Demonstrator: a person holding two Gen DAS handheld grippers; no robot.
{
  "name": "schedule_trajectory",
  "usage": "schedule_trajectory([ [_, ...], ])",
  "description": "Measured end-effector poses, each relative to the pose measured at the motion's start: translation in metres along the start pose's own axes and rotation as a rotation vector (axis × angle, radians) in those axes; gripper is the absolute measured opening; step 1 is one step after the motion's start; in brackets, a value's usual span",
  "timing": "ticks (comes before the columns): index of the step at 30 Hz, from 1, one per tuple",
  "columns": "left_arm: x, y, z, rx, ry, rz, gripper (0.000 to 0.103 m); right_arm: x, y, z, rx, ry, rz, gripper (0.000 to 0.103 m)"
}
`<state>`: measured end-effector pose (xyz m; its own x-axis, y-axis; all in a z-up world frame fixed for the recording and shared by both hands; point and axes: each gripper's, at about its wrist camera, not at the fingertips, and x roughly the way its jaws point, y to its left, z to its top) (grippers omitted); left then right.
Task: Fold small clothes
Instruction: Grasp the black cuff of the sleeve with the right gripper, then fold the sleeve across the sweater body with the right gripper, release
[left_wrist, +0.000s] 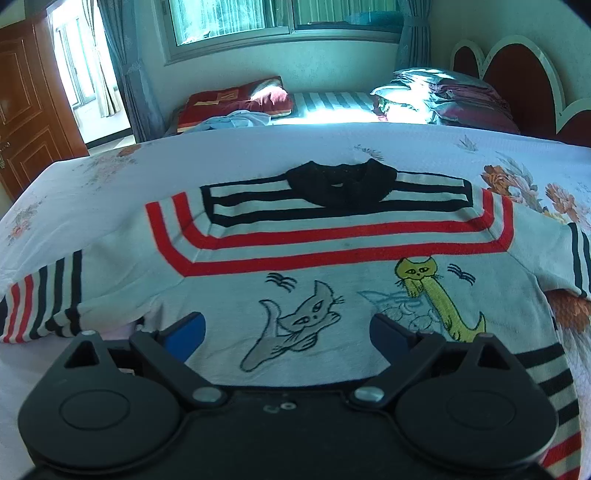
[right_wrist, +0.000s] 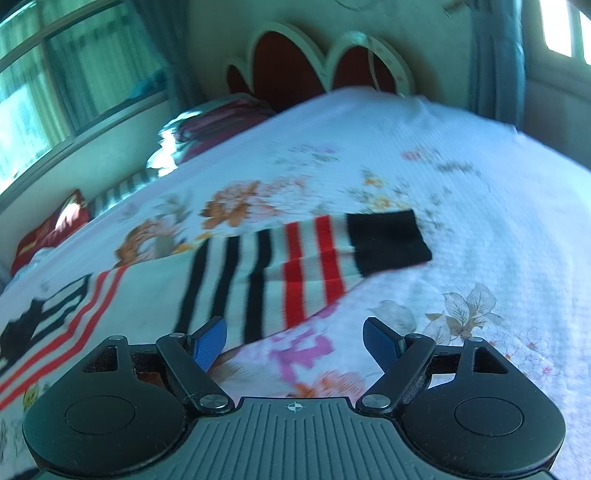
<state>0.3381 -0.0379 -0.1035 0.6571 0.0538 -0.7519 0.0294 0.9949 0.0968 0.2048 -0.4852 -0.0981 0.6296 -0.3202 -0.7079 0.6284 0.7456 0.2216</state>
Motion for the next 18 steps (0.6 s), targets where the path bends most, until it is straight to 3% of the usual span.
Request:
schedule_trajectory([
  [8,0.017,-0.02,0.009,-0.031,0.034,-0.001,0.092,0.06,-0.048,0.024,0.162,0.064,0.005,0.081],
  [11,0.022,-0.024,0.01,-0.035,0.051,-0.012,0.086,0.077,-0.052,0.029,0.179,0.062,0.001,0.08],
  [14,0.027,-0.025,0.011,-0.059,0.073,-0.034,0.08,0.084,-0.051,0.034,0.177,0.025,-0.024,0.054],
  [16,0.028,-0.025,0.011,-0.069,0.077,-0.042,0.077,0.086,-0.056,0.037,0.207,0.016,-0.018,0.023],
  [18,0.029,-0.026,0.011,-0.066,0.075,-0.042,0.075,0.087,-0.059,0.038,0.225,0.012,-0.004,0.014],
])
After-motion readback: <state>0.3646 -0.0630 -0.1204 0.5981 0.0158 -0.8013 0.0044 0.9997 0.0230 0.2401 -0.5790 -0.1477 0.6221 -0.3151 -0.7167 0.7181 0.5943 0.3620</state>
